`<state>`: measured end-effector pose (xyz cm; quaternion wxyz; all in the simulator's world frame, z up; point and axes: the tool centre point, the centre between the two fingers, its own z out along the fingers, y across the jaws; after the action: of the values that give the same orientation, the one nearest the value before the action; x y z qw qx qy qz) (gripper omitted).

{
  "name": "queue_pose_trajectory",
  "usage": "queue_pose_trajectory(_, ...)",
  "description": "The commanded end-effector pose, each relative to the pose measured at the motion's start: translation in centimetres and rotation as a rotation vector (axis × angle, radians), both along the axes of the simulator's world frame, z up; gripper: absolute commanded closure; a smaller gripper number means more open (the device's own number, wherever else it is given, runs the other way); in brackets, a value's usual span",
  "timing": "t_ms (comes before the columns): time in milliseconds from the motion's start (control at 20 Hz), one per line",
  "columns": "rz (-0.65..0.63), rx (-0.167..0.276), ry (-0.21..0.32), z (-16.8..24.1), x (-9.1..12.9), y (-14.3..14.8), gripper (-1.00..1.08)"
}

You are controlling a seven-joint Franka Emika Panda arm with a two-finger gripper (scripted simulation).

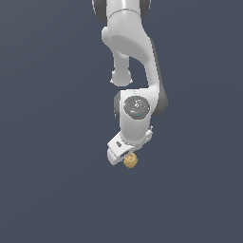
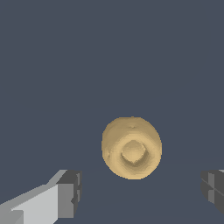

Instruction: Pick up the object and move it to a goal position.

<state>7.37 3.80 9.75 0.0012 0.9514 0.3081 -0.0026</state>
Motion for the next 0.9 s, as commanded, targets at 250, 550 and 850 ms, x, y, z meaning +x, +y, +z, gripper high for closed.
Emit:
queue_pose_trajectory(250,0.059,0.004,-0.004,-0.8,0.7,0.3,-0.92)
queue_pose_trajectory(550,0.056,0.004,-0.003,-1.4,0.6,0.3,-0.92)
queue_pose_trajectory(850,0.059,0.004,-0.004,-4.5,0.5,0.3,-0.92)
